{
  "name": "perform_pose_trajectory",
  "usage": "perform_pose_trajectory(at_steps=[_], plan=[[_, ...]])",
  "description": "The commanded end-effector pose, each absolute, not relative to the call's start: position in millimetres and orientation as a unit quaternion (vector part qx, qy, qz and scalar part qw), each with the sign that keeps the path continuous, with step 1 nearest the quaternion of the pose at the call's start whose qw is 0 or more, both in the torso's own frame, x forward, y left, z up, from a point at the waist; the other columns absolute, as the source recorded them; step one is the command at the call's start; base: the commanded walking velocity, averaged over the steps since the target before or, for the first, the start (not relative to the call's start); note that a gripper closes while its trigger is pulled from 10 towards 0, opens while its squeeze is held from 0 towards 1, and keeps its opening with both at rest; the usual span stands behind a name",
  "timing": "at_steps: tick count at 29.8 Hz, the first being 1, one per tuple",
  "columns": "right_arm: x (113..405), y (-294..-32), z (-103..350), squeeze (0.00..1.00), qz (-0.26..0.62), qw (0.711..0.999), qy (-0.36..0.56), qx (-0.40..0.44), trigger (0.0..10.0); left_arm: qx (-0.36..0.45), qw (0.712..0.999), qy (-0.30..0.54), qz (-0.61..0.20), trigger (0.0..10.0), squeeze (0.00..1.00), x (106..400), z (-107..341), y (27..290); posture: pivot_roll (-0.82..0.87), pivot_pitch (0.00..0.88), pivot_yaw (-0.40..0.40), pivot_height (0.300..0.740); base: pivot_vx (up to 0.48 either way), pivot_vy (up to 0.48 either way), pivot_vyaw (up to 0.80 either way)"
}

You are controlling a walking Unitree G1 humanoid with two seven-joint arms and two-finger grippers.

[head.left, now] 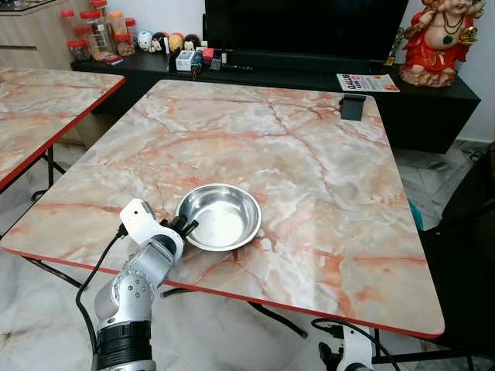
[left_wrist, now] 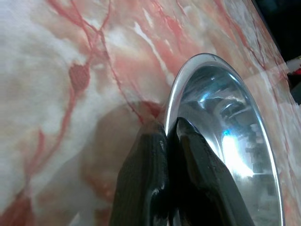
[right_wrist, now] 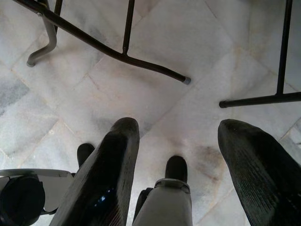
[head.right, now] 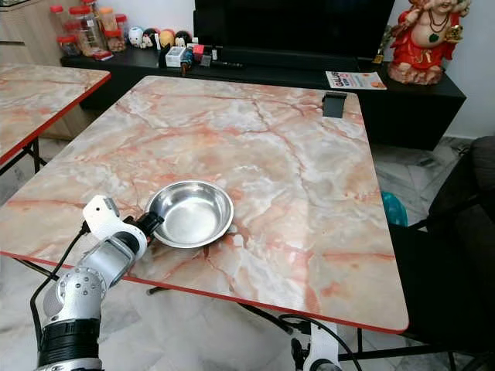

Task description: Setting the table

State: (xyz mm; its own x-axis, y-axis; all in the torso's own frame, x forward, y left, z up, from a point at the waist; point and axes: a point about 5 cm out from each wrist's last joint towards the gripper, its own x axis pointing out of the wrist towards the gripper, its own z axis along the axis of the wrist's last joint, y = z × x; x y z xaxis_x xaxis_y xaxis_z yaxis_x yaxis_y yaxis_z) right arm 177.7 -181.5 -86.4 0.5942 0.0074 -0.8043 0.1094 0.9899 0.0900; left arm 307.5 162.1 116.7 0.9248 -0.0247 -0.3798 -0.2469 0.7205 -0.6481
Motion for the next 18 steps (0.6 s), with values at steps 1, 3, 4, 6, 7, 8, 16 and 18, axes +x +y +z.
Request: perform_pose_trajectory(at_steps=[1,3,4,6,7,8,16,18], plan=[[180.6,-182.8,-85.0,0.0,-0.027,0.892,0.448,0.06,10.0,-0.362,0.909,0.196,0.069,10.0,0.0,304.1,114.3,163.3,0.0,0.0,-0.021,0.74,0.0,0.0,0.0],[181.1,-182.8,-84.8,0.0,-0.026,0.892,0.448,0.06,10.0,-0.362,0.907,0.2,0.072,10.0,0.93,302.6,112.8,164.0,0.01,0.0,-0.021,0.74,0.0,0.0,0.0],[181.1,-182.8,-84.8,0.0,-0.026,0.892,0.448,0.06,10.0,-0.362,0.907,0.2,0.072,10.0,0.93,302.6,112.8,164.0,0.01,0.0,-0.021,0.74,0.0,0.0,0.0],[181.5,-182.3,-84.7,0.0,-0.026,0.892,0.447,0.061,10.0,-0.362,0.907,0.202,0.074,10.0,1.0,302.0,111.7,164.5,0.01,0.0,-0.021,0.74,0.0,0.0,0.0],[181.8,-182.1,-84.6,0.0,-0.026,0.892,0.447,0.061,10.0,-0.362,0.907,0.202,0.074,10.0,1.0,302.1,111.7,164.5,0.01,0.0,-0.022,0.74,0.0,0.0,0.0],[182.2,-181.7,-84.4,0.0,-0.025,0.892,0.447,0.061,10.0,-0.362,0.907,0.202,0.075,10.0,1.0,302.2,111.7,164.4,0.01,0.0,-0.022,0.74,0.0,0.0,0.0],[182.6,-181.8,-84.3,0.0,-0.024,0.892,0.447,0.06,10.0,-0.358,0.91,0.194,0.086,10.0,1.0,302.9,114.4,168.0,0.01,0.0,-0.025,0.74,0.0,0.0,0.0],[182.8,-181.9,-84.2,0.0,-0.025,0.892,0.447,0.06,10.0,-0.354,0.912,0.188,0.093,10.0,1.0,302.9,116.0,170.9,0.01,0.0,-0.025,0.74,0.0,0.0,0.0]])
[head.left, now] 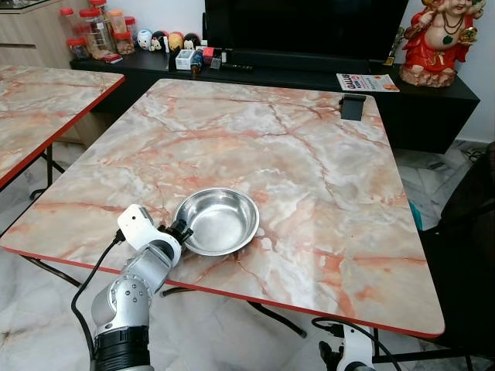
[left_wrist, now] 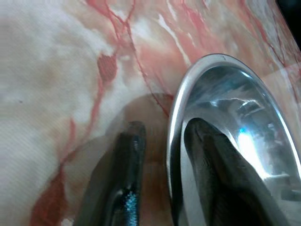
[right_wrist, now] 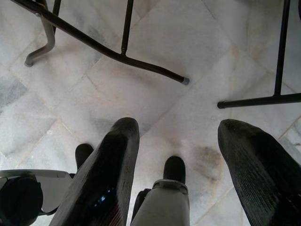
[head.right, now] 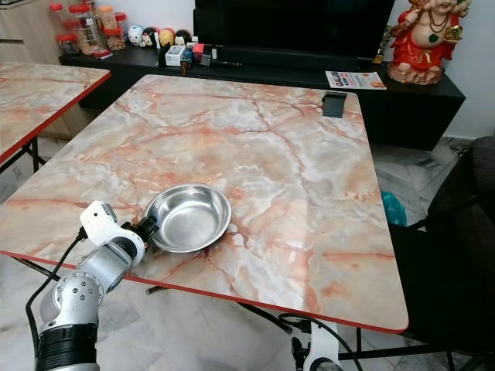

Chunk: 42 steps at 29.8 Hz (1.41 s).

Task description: Setting the table

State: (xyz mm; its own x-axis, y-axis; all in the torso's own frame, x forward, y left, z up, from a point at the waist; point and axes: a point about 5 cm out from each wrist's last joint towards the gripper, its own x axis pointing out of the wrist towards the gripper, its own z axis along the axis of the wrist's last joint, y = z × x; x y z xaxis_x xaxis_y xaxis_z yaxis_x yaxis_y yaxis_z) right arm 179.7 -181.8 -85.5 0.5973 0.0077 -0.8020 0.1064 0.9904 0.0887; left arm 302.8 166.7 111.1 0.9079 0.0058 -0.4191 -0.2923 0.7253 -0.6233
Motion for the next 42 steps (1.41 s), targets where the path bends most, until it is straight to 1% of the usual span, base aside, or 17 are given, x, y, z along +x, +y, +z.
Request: perform_pose_trajectory(at_steps=[1,2,3,4,5,17,19,22,23,24,25,26,30,35,37,40,42], plan=[[183,-182,-84,0.0,-0.024,0.892,0.447,0.06,10.0,-0.348,0.915,0.18,0.097,10.0,1.0,303,118,173,0.01,0.0,-0.026,0.74,0.0,0.0,0.0],[183,-182,-84,0.0,-0.024,0.892,0.447,0.06,10.0,-0.338,0.92,0.171,0.1,10.0,0.86,303,121,176,0.01,0.0,-0.026,0.74,0.0,0.0,0.0],[183,-182,-84,0.0,-0.024,0.892,0.447,0.06,10.0,-0.327,0.926,0.159,0.103,10.0,0.2,303,124,179,0.01,0.0,-0.026,0.74,0.0,0.0,0.0],[183,-182,-84,0.0,-0.024,0.892,0.447,0.06,10.0,-0.327,0.926,0.159,0.103,10.0,0.2,303,124,179,0.01,0.0,-0.026,0.74,0.0,0.0,0.0],[183,-182,-84,0.0,-0.024,0.892,0.447,0.06,10.0,-0.339,0.925,0.136,0.1,10.0,0.0,302,130,184,0.01,0.0,-0.025,0.74,0.0,0.0,0.0],[184,-179,-84,0.0,-0.018,0.892,0.447,0.059,10.0,-0.376,0.919,0.055,0.104,10.0,0.0,291,148,221,0.03,0.0,-0.031,0.74,0.0,0.0,0.0],[185,-178,-84,0.0,-0.017,0.892,0.448,0.059,10.0,-0.35,0.929,0.034,0.119,10.0,0.0,289,152,233,0.03,0.0,-0.031,0.74,0.0,0.0,0.0],[184,-177,-84,0.0,-0.016,0.892,0.448,0.059,10.0,-0.215,0.956,0.012,0.201,10.0,0.0,278,151,264,0.04,0.0,-0.026,0.74,0.0,0.0,0.0],[184,-177,-84,0.0,-0.016,0.892,0.448,0.059,10.0,-0.215,0.956,0.012,0.201,10.0,0.0,278,151,264,0.04,0.0,-0.026,0.74,0.0,0.0,0.0],[183,-177,-85,0.0,-0.017,0.892,0.449,0.06,10.0,-0.101,0.962,0.023,0.254,10.0,0.0,268,144,284,0.03,0.0,-0.024,0.74,0.0,0.0,0.0],[182,-177,-85,0.0,-0.019,0.891,0.449,0.061,10.0,-0.051,0.958,0.029,0.281,10.0,0.0,259,139,297,0.03,0.0,-0.023,0.74,0.0,0.0,0.0],[182,-177,-85,0.0,-0.019,0.891,0.449,0.061,10.0,-0.051,0.958,0.029,0.281,10.0,0.0,259,139,297,0.03,0.0,-0.023,0.74,0.0,0.0,0.0],[178,-179,-87,0.0,-0.025,0.889,0.452,0.061,10.0,0.035,0.915,0.055,0.399,10.0,0.0,229,124,335,0.03,0.0,-0.016,0.74,0.0,0.0,0.0],[176,-179,-88,0.0,-0.029,0.888,0.454,0.063,10.0,0.145,0.878,0.084,0.447,10.0,0.0,205,110,354,0.04,0.0,-0.013,0.74,0.0,0.0,0.0],[175,-178,-88,0.0,-0.029,0.887,0.456,0.063,10.0,0.163,0.849,0.12,0.489,10.0,0.0,187,91,366,0.04,0.0,-0.008,0.74,0.0,0.0,0.0],[174,-177,-89,0.0,-0.029,0.887,0.456,0.065,10.0,0.172,0.833,0.183,0.494,10.0,0.0,172,63,370,0.04,0.0,-0.005,0.74,0.0,0.0,0.0],[174,-176,-89,0.0,-0.028,0.887,0.456,0.065,10.0,0.154,0.839,0.251,0.457,10.0,0.0,167,34,364,0.04,0.0,-0.003,0.74,0.0,0.0,0.0]])
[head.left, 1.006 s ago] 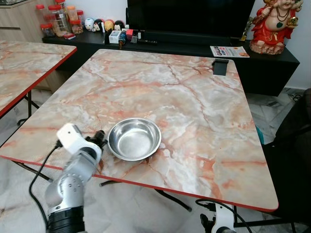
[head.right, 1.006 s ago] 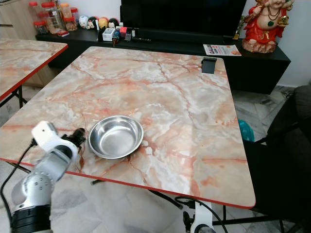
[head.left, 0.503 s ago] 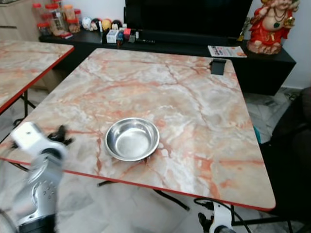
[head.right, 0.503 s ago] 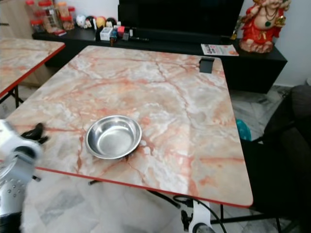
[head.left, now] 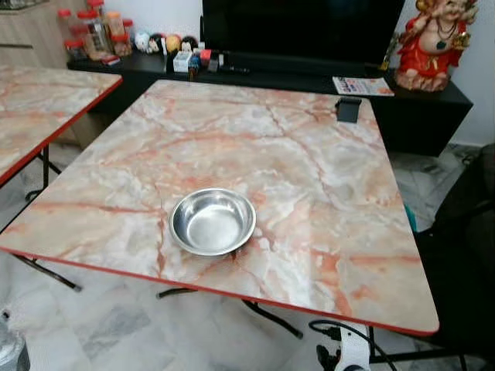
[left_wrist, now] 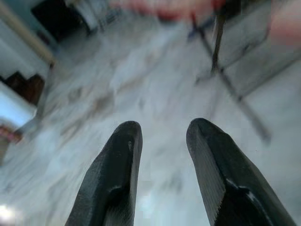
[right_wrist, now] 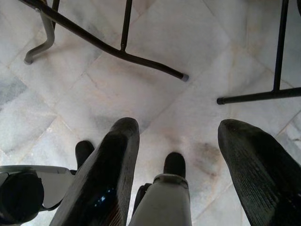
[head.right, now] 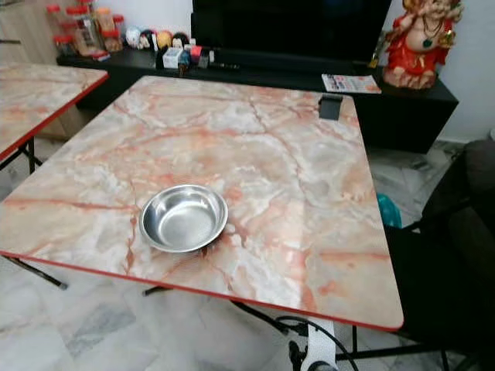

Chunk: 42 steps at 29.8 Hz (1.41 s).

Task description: Setting the table

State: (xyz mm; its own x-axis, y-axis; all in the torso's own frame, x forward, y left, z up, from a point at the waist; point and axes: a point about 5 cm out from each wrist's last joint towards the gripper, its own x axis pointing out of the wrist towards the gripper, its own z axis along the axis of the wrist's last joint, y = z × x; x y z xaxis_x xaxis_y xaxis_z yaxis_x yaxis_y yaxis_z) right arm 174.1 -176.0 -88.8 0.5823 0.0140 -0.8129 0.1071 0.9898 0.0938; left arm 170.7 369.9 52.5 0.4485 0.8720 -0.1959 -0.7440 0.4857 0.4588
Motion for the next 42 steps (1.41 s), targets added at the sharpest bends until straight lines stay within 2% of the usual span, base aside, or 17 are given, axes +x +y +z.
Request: perform_pose_trajectory(at_steps=[1,3,5,7,8,11,15,16,18,21,23,25,32,42], plan=[[174,-176,-89,0.0,-0.028,0.887,0.456,0.066,10.0,0.142,0.848,0.297,0.416,10.0,0.0,167,16,356,0.04,0.0,-0.001,0.74,0.0,0.0,0.0],[175,-175,-89,0.0,-0.028,0.887,0.457,0.065,10.0,0.118,0.859,0.348,0.356,10.0,0.0,166,-7,342,0.04,0.0,0.0,0.74,0.0,0.0,0.0],[174,-176,-89,0.0,-0.028,0.886,0.458,0.065,10.0,0.094,0.877,0.355,0.309,10.0,0.0,169,-19,327,0.03,0.0,0.002,0.74,0.0,0.0,0.0],[173,-176,-89,0.0,-0.027,0.884,0.464,0.06,10.0,0.101,0.905,0.375,0.174,10.0,0.0,179,-38,292,0.03,0.0,0.004,0.74,0.0,0.0,0.0],[173,-176,-89,0.0,-0.027,0.884,0.464,0.06,10.0,0.101,0.905,0.375,0.174,10.0,0.0,179,-38,292,0.03,0.0,0.004,0.74,0.0,0.0,0.0],[173,-175,-90,0.0,-0.025,0.883,0.466,0.059,10.0,0.064,0.918,0.383,0.083,10.0,0.0,186,-51,260,0.02,0.0,0.01,0.74,0.0,0.0,0.0],[173,-175,-90,0.0,-0.024,0.882,0.466,0.058,10.0,0.058,0.919,0.384,0.077,10.0,0.0,187,-53,258,0.02,0.0,0.01,0.74,0.0,0.0,0.0],[168,-178,-92,0.0,-0.027,0.878,0.476,0.048,10.0,0.043,0.909,0.413,0.039,10.0,0.0,187,-65,236,0.01,0.0,0.013,0.74,0.0,0.0,0.0],[164,-180,-94,0.0,-0.032,0.874,0.483,0.044,10.0,0.044,0.896,0.441,0.011,10.0,0.0,181,-74,220,0.0,0.0,0.02,0.74,0.0,0.0,0.0],[161,-182,-94,0.0,-0.037,0.873,0.484,0.047,10.0,0.057,0.872,0.486,0.012,10.0,0.0,163,-87,215,-0.03,0.0,0.026,0.74,0.0,0.0,0.0],[161,-182,-95,0.0,-0.038,0.873,0.484,0.048,10.0,0.06,0.869,0.492,0.014,10.0,0.0,160,-89,215,-0.04,0.0,0.029,0.74,0.0,0.0,0.0],[160,-185,-94,0.0,-0.047,0.876,0.477,0.058,10.0,0.029,0.865,0.5,0.041,10.0,0.0,152,-92,213,-0.05,0.0,0.034,0.74,0.0,0.0,0.0],[161,-191,-93,0.0,-0.053,0.877,0.475,0.058,10.0,0.01,0.871,0.49,0.043,10.0,0.0,160,-92,201,-0.06,0.0,0.026,0.74,0.0,0.0,0.0],[169,-191,-90,0.0,-0.051,0.883,0.463,0.061,10.0,0.009,0.874,0.483,0.049,10.0,0.0,165,-90,203,-0.04,0.0,0.01,0.74,0.0,0.0,0.0]])
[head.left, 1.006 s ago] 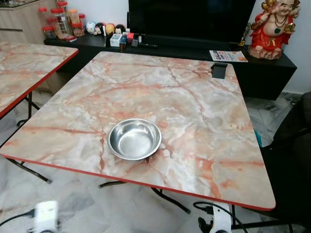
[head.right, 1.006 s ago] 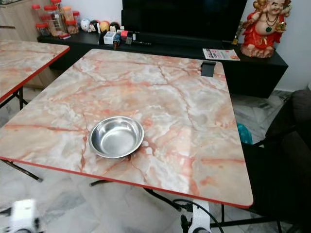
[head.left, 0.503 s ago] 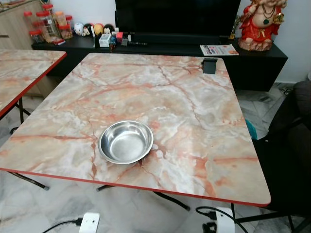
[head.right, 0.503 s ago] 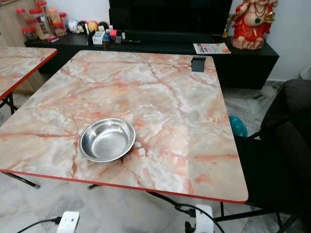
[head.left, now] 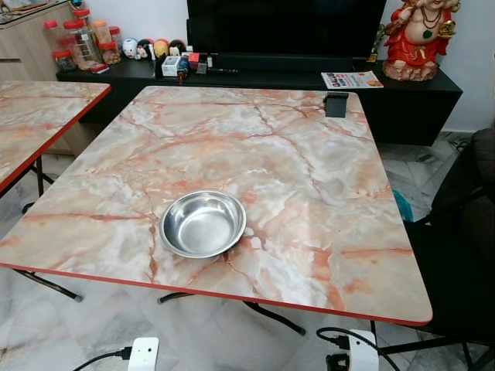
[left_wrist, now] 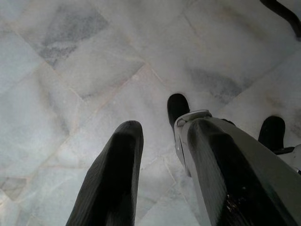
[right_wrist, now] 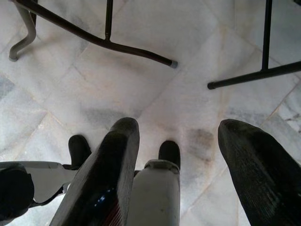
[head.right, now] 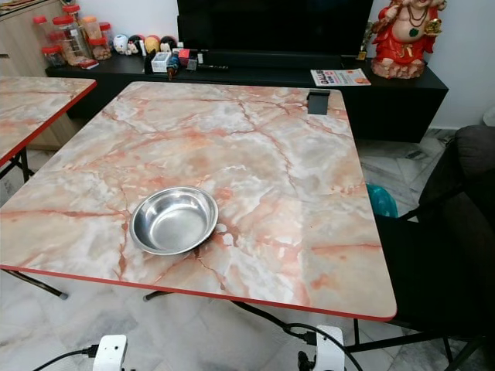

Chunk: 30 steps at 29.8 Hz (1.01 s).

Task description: Setting the table

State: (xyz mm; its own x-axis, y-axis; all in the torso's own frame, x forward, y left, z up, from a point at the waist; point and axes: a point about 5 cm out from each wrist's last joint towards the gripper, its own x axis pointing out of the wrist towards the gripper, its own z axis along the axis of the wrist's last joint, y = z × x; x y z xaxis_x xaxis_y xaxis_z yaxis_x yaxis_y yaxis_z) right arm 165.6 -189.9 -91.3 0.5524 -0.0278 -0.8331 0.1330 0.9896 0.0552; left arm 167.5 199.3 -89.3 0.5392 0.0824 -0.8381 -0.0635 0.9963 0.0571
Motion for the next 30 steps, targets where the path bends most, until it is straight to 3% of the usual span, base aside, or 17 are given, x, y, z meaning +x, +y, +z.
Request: perform_pose_trajectory(at_steps=[1,17,30], plan=[[168.7,-191.1,-89.7,0.0,-0.052,0.883,0.463,0.062,10.0,0.01,0.874,0.483,0.05,10.0,0.0,165.2,-90.0,203.0,-0.04,0.0,0.009,0.74,0.0,0.0,0.0],[165.8,-191.2,-91.0,0.0,-0.055,0.88,0.467,0.064,10.0,-0.006,0.875,0.481,0.064,10.0,0.0,165.5,-90.1,202.3,-0.04,0.0,0.008,0.74,0.0,0.0,0.0],[169.2,-188.6,-90.1,0.0,-0.059,0.88,0.467,0.07,10.0,-0.009,0.869,0.49,0.074,10.0,0.0,158.2,-92.7,205.4,-0.04,0.0,0.013,0.74,0.0,0.465,0.0]])
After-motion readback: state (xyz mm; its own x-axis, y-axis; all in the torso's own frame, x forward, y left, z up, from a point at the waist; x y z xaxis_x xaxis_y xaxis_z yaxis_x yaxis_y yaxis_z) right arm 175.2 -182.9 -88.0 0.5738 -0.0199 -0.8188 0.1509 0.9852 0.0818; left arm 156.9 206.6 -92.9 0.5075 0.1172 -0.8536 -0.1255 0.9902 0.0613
